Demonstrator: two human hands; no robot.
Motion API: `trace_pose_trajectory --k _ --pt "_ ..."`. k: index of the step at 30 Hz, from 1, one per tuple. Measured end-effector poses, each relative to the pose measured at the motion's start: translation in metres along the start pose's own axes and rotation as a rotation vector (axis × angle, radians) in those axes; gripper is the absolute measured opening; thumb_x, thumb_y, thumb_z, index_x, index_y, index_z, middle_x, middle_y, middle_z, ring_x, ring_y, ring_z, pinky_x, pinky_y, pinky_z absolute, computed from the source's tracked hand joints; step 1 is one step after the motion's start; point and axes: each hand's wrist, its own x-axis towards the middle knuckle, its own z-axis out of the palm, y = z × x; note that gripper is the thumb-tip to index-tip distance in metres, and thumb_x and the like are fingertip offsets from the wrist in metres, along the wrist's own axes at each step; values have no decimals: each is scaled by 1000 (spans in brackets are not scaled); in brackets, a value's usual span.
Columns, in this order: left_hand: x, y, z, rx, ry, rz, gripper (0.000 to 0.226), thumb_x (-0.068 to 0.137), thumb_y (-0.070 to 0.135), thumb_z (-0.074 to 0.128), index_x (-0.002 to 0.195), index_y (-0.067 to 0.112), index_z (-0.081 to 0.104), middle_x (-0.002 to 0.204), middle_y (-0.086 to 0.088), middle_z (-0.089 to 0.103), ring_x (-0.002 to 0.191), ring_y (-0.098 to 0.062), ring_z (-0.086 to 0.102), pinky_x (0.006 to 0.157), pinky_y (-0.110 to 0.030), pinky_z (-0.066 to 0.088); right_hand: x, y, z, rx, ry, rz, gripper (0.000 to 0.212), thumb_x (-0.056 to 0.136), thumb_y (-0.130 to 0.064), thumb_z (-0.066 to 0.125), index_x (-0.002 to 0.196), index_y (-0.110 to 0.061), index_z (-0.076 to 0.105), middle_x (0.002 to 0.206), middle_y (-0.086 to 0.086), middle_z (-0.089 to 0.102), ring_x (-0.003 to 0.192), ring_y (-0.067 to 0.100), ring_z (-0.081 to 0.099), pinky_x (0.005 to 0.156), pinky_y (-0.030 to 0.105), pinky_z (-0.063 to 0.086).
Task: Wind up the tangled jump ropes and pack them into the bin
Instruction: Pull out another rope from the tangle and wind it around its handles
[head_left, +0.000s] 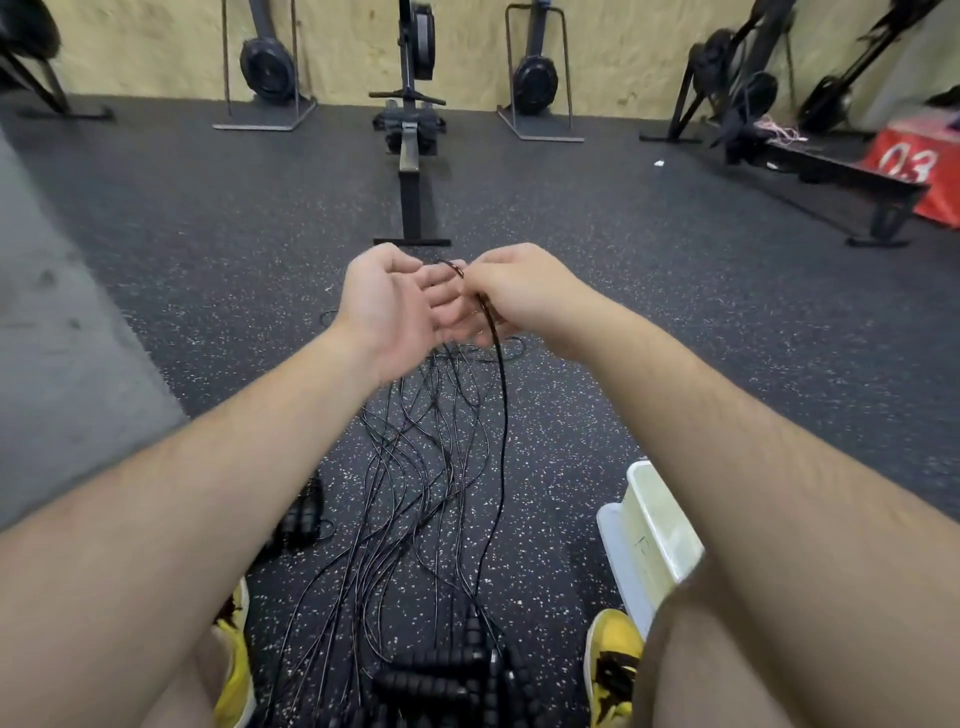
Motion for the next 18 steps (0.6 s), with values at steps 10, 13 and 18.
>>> trace_pose_trajectory --k 10,13,18 --pt "-1 35 -8 602 32 117 27 107 10 40 119 7 63 74 5 57 52 -10 38 54 -24 38 18 18 -1 -414 194 23 56 87 -10 57 140 -21 41 124 6 54 85 22 70 67 40 60" --pt "-13 44 -10 717 -106 134 28 106 6 41 121 7 64 76 2 59 53 -13 37 54 -24 35 28 20 -2 -406 150 -168 77 85 -16 71 147 -37 32 135 0 46 96 18 59 70 26 48" --pt "-25 50 -23 755 -128 104 27 104 2 39 115 6 64 73 0 56 53 -13 37 56 -26 34 39 30 -3 -327 190 -109 67 81 -33 80 134 -35 40 125 2 47 90 17 59 70 29 46"
